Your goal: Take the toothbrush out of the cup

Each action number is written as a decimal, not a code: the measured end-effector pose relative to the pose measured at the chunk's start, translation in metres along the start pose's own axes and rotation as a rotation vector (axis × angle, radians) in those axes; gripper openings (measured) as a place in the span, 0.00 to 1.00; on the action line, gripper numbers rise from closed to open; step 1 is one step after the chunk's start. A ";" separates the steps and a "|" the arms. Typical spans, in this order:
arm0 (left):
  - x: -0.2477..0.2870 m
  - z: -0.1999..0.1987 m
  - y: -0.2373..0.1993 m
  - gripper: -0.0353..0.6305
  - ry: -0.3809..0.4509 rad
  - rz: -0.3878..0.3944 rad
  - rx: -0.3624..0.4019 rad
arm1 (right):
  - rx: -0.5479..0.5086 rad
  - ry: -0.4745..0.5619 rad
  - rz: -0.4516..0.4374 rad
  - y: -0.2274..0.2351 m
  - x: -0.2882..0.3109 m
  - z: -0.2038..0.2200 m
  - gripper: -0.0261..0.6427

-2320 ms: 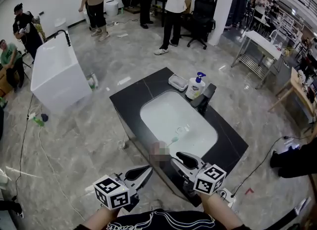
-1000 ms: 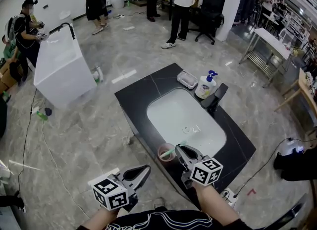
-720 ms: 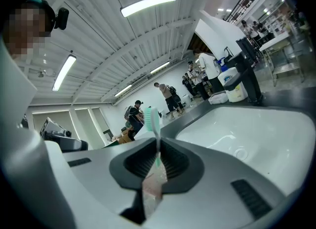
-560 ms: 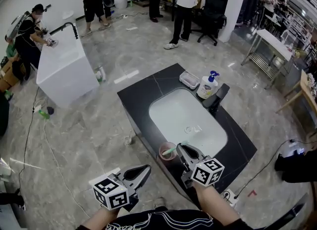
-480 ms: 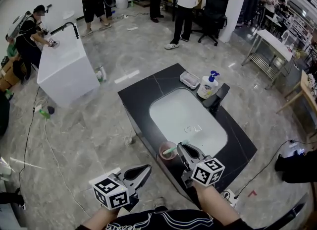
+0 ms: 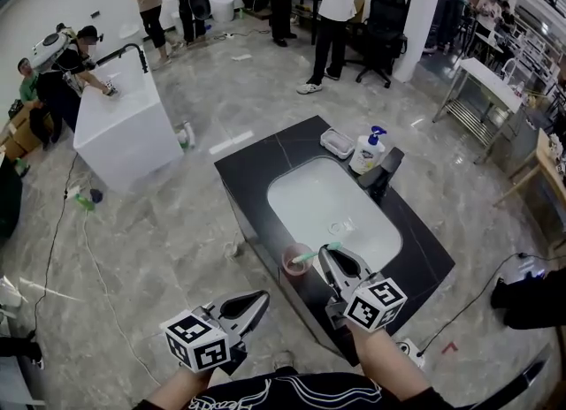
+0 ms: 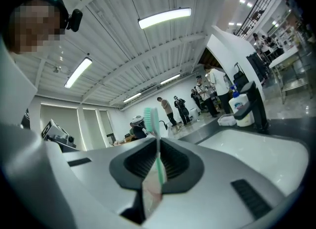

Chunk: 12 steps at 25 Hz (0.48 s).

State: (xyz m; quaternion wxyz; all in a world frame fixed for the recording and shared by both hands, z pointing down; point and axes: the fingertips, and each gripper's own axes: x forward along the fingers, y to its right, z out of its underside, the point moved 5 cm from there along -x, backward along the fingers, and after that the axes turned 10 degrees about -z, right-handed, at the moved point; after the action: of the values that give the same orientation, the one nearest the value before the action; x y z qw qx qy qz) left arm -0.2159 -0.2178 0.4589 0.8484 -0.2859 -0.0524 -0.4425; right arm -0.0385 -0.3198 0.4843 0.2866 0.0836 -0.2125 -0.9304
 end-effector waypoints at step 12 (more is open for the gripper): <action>-0.030 0.016 0.069 0.06 0.085 -0.013 0.028 | -0.101 0.089 -0.132 -0.078 -0.082 -0.047 0.09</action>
State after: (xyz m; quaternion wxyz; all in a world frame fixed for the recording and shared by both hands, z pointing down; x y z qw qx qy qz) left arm -0.1771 -0.1569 0.4313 0.8509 -0.2547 -0.0240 -0.4589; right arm 0.0031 -0.2310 0.4105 0.2375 0.1241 -0.1462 -0.9523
